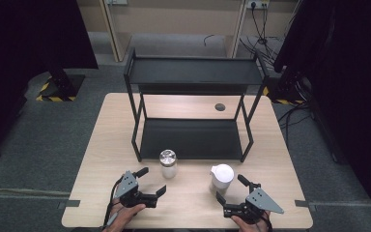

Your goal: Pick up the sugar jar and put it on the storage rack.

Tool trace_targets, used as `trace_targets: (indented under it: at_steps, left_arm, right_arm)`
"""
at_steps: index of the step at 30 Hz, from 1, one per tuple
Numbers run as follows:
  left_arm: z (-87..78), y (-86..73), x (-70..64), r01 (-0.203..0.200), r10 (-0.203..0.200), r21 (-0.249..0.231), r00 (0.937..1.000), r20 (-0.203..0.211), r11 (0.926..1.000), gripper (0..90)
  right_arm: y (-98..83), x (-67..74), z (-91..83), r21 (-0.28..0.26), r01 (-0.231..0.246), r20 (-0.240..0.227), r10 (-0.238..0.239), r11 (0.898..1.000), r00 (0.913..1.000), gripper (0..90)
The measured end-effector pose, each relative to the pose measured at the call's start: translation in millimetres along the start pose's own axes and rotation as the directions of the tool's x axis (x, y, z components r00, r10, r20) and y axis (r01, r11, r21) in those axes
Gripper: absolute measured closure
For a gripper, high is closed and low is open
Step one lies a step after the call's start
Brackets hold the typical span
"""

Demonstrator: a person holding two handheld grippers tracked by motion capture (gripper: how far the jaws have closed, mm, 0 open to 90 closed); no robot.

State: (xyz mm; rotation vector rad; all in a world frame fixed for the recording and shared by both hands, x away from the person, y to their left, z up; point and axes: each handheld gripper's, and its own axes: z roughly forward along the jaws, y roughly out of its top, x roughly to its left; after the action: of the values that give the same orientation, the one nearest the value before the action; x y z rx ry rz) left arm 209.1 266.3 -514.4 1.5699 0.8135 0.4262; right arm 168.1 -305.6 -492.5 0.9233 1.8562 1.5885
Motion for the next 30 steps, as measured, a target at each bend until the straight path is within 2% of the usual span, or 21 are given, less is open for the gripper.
trace_targets:
  at_steps: [30]
  left_arm:
    - [-0.3,-1.2,0.2,0.006,-0.006,-0.014,1.0,-0.006,0.9999,0.1]
  right_arm:
    - [-3.0,-0.9,0.4,-0.016,-0.012,-0.006,0.012,1.0,0.9999,0.4]
